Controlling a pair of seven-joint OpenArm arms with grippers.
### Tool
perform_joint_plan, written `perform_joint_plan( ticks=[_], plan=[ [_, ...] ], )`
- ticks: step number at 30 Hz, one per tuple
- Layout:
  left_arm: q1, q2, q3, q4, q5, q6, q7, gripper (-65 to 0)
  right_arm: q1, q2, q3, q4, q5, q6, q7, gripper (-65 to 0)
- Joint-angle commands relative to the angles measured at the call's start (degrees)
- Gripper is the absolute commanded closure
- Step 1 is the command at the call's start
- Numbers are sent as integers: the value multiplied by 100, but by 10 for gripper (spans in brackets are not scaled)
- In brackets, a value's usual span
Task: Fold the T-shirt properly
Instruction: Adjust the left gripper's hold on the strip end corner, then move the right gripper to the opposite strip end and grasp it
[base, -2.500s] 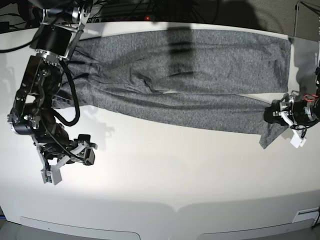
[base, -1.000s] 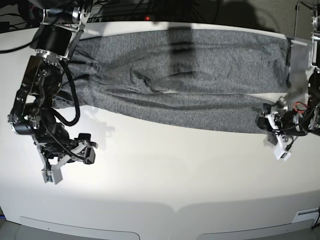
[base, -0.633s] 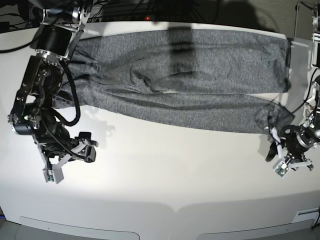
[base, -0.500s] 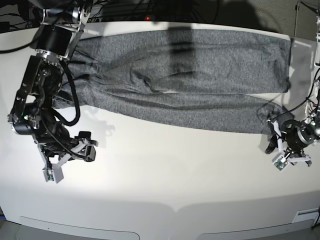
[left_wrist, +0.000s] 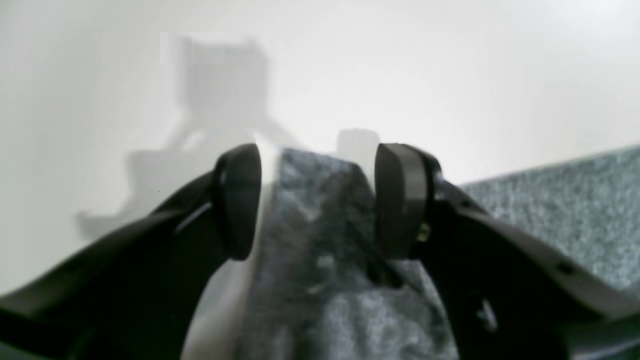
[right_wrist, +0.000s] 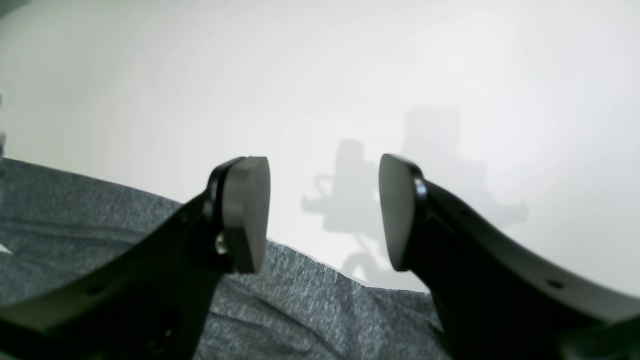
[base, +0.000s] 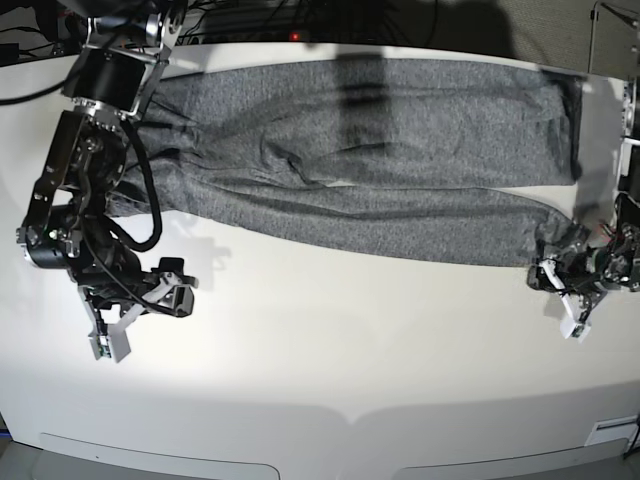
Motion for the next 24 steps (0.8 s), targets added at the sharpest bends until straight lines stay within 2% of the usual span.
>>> perform_joint_plan(
  ticks=[1, 6, 8, 11, 15, 17, 21, 24],
  plan=[
    [-188, -52, -33, -7, -68, -4, -92, -352, 151, 50, 7, 107, 52, 39, 114, -349],
    [-74, 26, -33, -92, 35, 13, -144, -339, 151, 48, 7, 107, 52, 39, 114, -349],
    [-63, 26, -33, -90, 33, 13, -129, -241, 151, 50, 7, 107, 52, 39, 118, -349],
    [-76, 24, -33, -72, 31, 11, -127, 0, 151, 55, 7, 107, 50, 48, 127, -349],
    [-76, 9, -33, 140, -192, 11, 72, 0, 151, 131, -4, 68, 55, 317, 245, -349],
    [-79, -9, -33, 293, -402, 11, 328, 0, 149, 219, -52, -48, 55, 337, 245, -349],
    [-76, -7, -33, 608, -640, 11, 669, 0, 136, 682, -516, -603, 55, 348, 101, -349],
    [-76, -4, -33, 723, -649, 9, 662, 0, 138, 1069, -1102, -1117, 55, 553, -11, -349]
  ],
)
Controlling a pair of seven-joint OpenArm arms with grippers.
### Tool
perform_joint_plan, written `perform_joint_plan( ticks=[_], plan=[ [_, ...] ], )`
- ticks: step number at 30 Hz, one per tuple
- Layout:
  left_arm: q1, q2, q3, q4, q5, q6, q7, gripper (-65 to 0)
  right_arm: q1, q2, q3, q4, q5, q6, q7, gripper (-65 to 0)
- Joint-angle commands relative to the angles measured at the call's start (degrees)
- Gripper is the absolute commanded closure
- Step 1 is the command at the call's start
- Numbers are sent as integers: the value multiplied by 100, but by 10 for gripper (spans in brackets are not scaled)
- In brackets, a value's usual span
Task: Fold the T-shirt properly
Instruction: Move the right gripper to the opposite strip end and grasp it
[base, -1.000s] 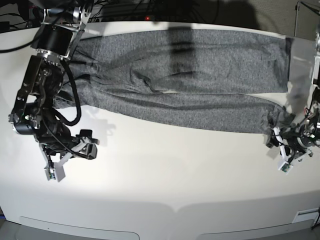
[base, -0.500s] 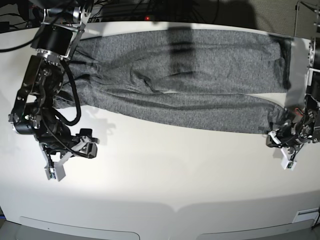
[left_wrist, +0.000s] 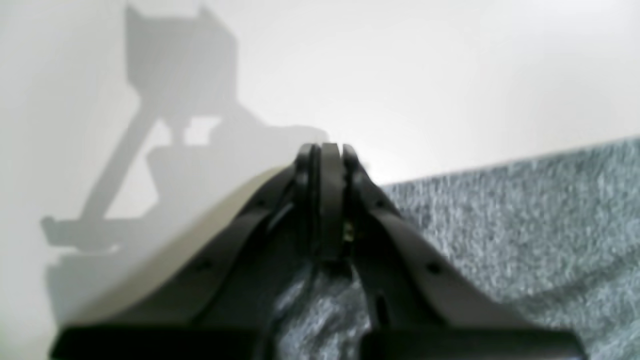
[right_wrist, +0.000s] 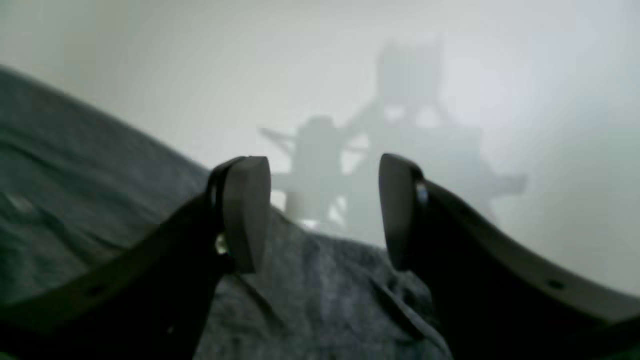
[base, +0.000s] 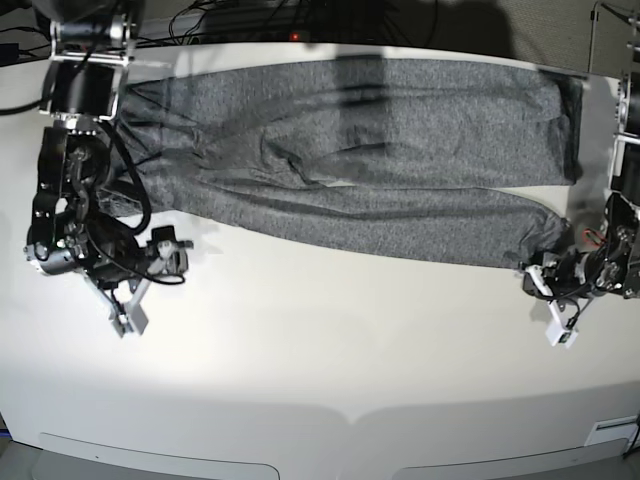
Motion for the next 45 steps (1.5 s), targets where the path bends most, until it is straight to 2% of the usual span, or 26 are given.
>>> perform_joint_plan(
  ticks=[1, 3, 6, 11, 16, 19, 23, 33, 39, 45],
  plan=[
    [-179, -96, -28, 98, -66, -28, -105, 0, 140, 120, -160, -50, 52, 96, 28, -349],
    [-179, -96, -28, 98, -66, -28, -105, 0, 138, 229, -520, -315, 48, 256, 13, -343],
    [-177, -96, -28, 98, -66, -28, -103, 0, 140, 249, -935, -619, 48, 431, 31, -289],
    [-177, -96, -28, 98, -66, -28, -103, 0, 140, 247, -1414, -975, -11, 426, 310, -284],
    [-177, -96, -28, 98, -66, -28, -103, 0, 140, 249, -1519, -1263, -13, 426, 321, -271],
    [-179, -96, -28, 98, -66, -28, -103, 0, 144, 249, -1519, -1263, -11, 424, 286, -183],
    [-177, -96, -28, 98, -66, -28, -81, 0, 144, 251, -1519, -1263, -11, 424, 160, 0],
    [-179, -98, -31, 98, -68, -24, -76, 0, 446, 251, -1517, -1252, -9, 424, 275, 0],
    [-179, -101, -39, 236, -92, -24, 289, 0, 597, 278, -1502, -1167, -4, 426, 348, 0],
    [-175, -195, -39, 728, -870, -26, 758, 0, 551, 280, -1355, -684, 13, 428, 332, 0]
  ],
)
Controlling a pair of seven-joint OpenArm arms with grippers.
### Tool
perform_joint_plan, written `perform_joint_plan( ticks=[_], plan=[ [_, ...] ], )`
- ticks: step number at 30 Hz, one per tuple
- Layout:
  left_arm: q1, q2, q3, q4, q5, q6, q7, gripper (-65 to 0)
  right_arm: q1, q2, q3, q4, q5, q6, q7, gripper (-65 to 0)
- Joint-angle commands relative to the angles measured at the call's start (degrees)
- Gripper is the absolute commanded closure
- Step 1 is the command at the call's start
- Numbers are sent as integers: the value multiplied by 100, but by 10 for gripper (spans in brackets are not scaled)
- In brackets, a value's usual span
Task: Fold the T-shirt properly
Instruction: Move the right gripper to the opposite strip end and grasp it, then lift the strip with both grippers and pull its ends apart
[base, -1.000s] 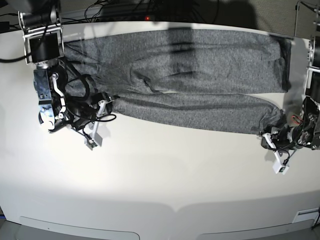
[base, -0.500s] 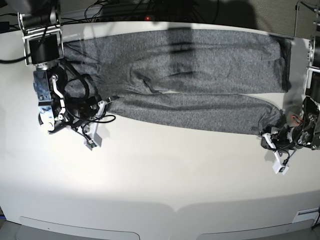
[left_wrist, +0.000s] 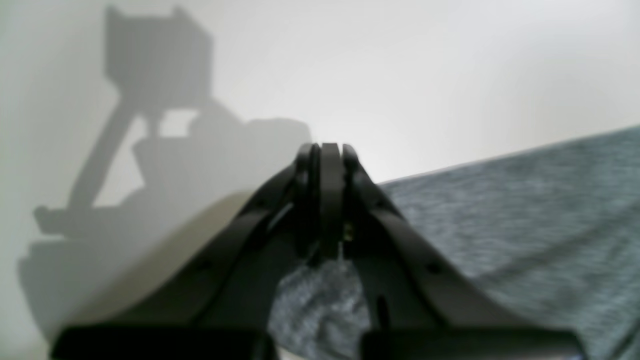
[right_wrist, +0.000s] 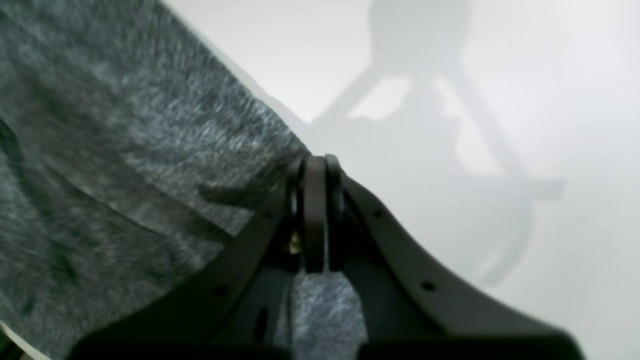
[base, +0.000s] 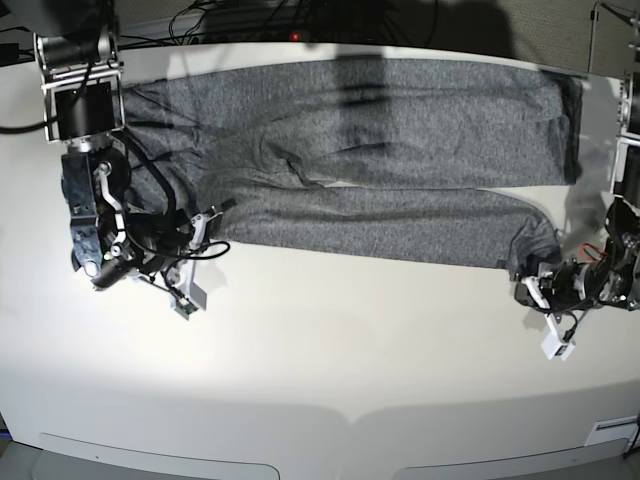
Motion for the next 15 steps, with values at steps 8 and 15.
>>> perform_joint_plan(
  ticks=[8, 15],
  plan=[
    [144, -256, -48, 1086, -144, -24, 452, 0, 151, 61, 420, 870, 374, 20, -553, 0],
    [988, -442, -793, 2076, -514, -24, 1255, 0, -155, 262, 664, 1534, 699, 28, -896, 0]
  ],
)
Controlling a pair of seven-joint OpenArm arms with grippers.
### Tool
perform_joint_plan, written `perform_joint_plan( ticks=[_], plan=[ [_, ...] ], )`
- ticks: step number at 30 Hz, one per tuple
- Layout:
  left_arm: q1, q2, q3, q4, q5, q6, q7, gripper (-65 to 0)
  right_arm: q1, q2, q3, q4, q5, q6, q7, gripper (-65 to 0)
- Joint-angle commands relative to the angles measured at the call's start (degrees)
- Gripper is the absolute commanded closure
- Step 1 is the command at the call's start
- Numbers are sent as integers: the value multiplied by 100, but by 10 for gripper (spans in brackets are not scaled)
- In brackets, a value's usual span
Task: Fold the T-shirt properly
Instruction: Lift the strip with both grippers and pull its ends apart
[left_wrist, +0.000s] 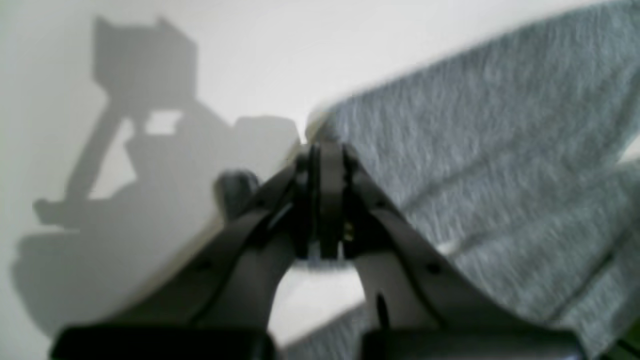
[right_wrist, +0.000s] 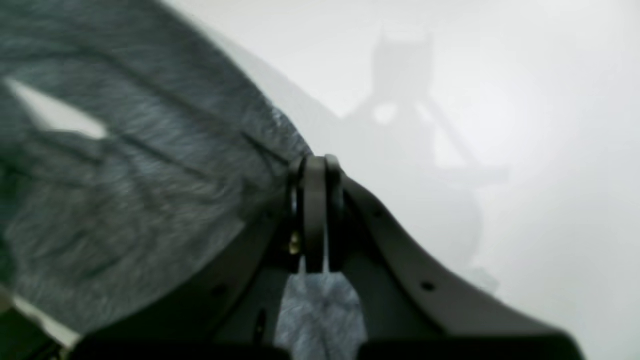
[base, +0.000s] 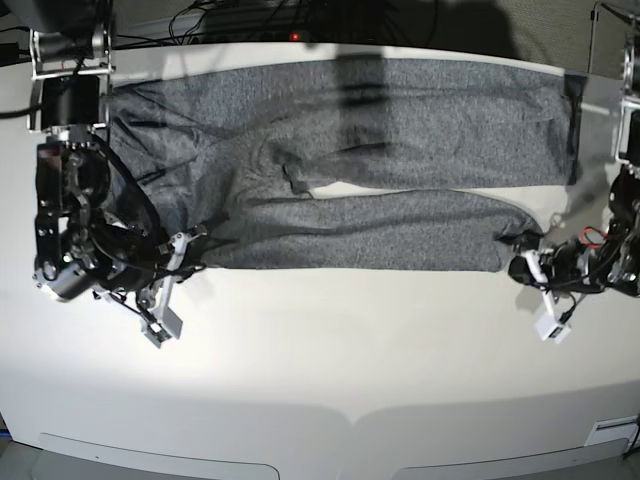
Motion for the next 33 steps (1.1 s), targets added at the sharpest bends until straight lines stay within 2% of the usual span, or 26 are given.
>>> perform_joint_plan(
  ticks=[1, 6, 12, 17, 19, 24, 29, 33],
  plan=[
    [-35, -188, -271, 238, -153, -22, 13, 0, 7, 140, 50, 179, -4, 59, 22, 0],
    [734, -433, -1263, 1060, -555, -24, 302, 0, -522, 439, 70, 660, -4, 101, 17, 0],
    [1628, -452, -2037, 2260, -734, -24, 667, 0, -905, 546, 422, 1180, 157, 98, 2, 0],
    [2371, -450, -2245, 3397, -726, -20, 887, 0, -1259, 546, 929, 1580, 507, 103, -107, 0],
    [2651, -450, -2284, 3842, -654, 118, 892, 0, -1412, 546, 1130, 1733, 667, 142, -181, 0],
    [3233, -450, -2286, 4804, -37, 437, 837, 0, -1797, 549, 1615, 2157, 1036, 237, -334, 0],
    [3600, -450, -2286, 5276, 494, 715, 782, 0, -2151, 564, 2105, 2625, 1250, 237, -358, 0],
    [3689, -450, -2286, 5302, 520, 713, 702, 0, -2326, 625, 2299, 2691, 1447, 237, -361, 0]
  ],
)
